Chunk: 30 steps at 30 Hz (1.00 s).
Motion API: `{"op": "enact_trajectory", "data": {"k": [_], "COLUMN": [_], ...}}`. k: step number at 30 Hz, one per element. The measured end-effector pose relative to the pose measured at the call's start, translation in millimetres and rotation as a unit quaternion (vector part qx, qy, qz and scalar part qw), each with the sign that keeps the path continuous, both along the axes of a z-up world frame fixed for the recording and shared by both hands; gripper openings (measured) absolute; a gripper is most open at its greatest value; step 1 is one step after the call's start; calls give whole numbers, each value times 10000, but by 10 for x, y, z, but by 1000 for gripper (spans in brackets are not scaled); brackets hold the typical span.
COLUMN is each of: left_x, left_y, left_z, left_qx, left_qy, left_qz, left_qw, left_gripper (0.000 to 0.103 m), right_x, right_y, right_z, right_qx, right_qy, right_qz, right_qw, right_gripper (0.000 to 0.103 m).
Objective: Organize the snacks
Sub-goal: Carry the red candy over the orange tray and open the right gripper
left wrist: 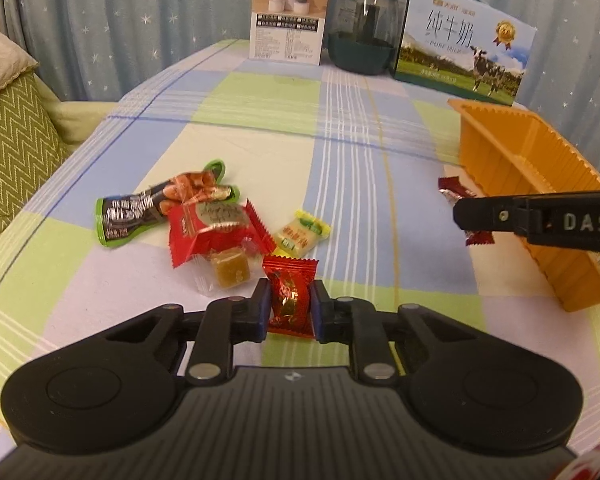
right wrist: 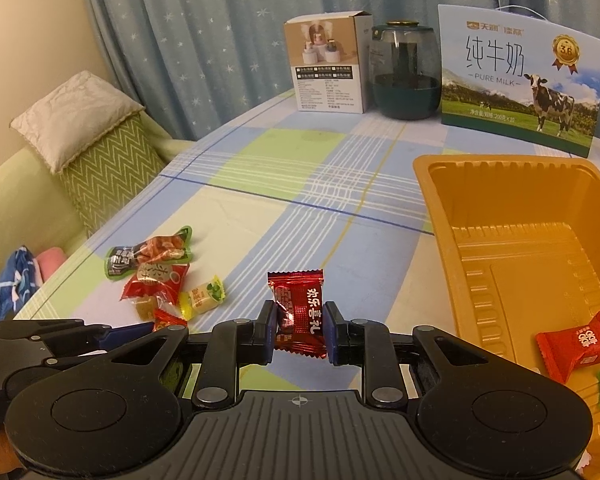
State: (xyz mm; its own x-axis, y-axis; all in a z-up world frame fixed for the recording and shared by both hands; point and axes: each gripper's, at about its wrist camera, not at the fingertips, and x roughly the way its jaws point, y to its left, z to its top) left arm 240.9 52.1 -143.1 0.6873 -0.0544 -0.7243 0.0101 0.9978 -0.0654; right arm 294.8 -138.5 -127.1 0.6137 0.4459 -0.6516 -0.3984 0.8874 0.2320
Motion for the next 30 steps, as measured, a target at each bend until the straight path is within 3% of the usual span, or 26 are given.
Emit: {"op": "enact_trajectory", "data": {"k": [11,18,30], "left_x": [-73,-108,-75], "left_y": [-235,-503,-989], "left_z": [294,424,593], "left_qx": [-351,-508,-735], "left_qy": [-317,-441,-636], "left_qz": [-96,-297,-800], "left_qw": [9988,9973,9920], "left_gripper": [18,18,18], "right_x": [-123,-267,-443], "right_y": [-117,-370,-1231], "right_z": [242,363,444], "right_qx": [40,-182,-86], "right_qy": [-303,-612,-687], "right_qz": [-188,-453,-1633], "right_qw": [9994,9969,9842], "right_gripper": [25,25,25]}}
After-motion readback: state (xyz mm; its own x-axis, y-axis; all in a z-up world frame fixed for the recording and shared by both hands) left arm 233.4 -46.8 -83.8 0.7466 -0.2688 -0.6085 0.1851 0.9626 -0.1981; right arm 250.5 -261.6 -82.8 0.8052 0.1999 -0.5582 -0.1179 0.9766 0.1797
